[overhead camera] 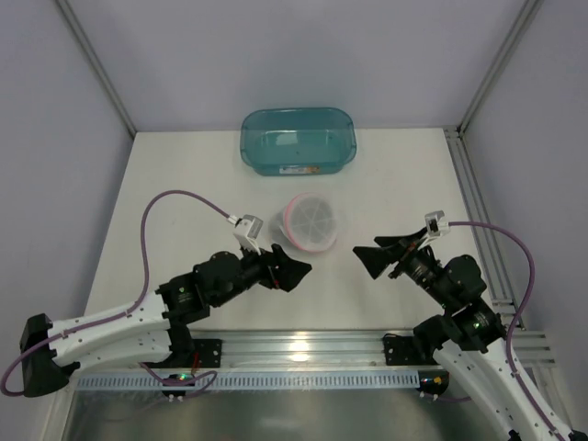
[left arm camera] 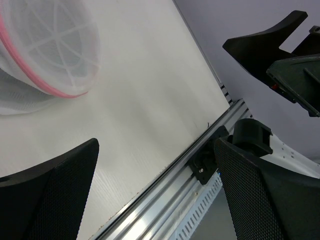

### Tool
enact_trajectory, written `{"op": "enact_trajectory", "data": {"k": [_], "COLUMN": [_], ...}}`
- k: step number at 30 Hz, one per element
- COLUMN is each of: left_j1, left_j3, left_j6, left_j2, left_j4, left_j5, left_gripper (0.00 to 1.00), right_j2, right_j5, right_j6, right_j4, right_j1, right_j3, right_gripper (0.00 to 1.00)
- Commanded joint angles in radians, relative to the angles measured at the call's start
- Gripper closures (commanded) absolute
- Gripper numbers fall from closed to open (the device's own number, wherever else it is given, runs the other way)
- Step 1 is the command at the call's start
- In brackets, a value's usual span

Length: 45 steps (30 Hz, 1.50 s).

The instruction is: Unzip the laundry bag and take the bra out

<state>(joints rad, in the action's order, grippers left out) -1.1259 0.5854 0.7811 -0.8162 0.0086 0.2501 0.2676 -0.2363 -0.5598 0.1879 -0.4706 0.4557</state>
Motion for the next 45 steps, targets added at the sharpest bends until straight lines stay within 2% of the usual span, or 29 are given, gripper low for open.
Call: {"op": "enact_trajectory", "data": {"k": [1, 8, 11, 13, 16, 22, 30, 40, 43, 45], "left_j1": [-0.003, -0.003, -0.003, -0.003, -0.006, -0.009, -0.02, -0.018, -0.018, -0.014], "left_j3": [0.002, -0.044, -0.085, -0.107, -0.075, 0.017, 0.027, 0.083, 0.096, 0.096], "left_j6": [0.0, 0.075, 0.15, 0.217, 0.288, 0.328, 0.343, 0.377, 0.362, 0.35], "left_j2": [-0.001, -0.09, -0.171, -0.282, -0.434, -0.642, -0.678, -0.774, -0.798, -0.811], "left_j4": [0.014, 0.04, 0.187, 0.322, 0.41, 0.502, 0.557, 0.499, 0.508, 0.527], "left_j5": [0.008, 0.17, 0.183, 0.195, 0.221, 0.244, 0.363, 0.523, 0.563, 0.575], "left_gripper": [0.01, 0.0, 0.01, 0.01, 0.01, 0.01, 0.01, 0.01, 0.03, 0.1], "right_j2": [-0.002, 0.019, 0.021, 0.024, 0.054, 0.065, 0.032, 0.033, 0.03, 0.025], "right_j5": [-0.012, -0.064, -0.09, -0.086, -0.08, -0.069, -0.035, -0.038, -0.04, -0.041], "right_j6": [-0.018, 0.02, 0.018, 0.012, 0.014, 0.021, 0.051, 0.051, 0.051, 0.051], "right_j4": [-0.027, -0.063, -0.126, -0.154, -0.157, -0.116, -0.08, -0.068, -0.056, -0.053], "right_j1": [-0.007, -0.007, -0.007, -0.007, -0.007, -0.007, -0.007, -0.005, -0.007, -0.007], "right_j3": [0.031, -0.002, -0.055, -0.095, -0.098, -0.104, -0.12, -0.115, -0.112, -0.111], "right_gripper": [0.01, 0.01, 0.01, 0.01, 0.01, 0.01, 0.01, 0.01, 0.01, 0.01]}}
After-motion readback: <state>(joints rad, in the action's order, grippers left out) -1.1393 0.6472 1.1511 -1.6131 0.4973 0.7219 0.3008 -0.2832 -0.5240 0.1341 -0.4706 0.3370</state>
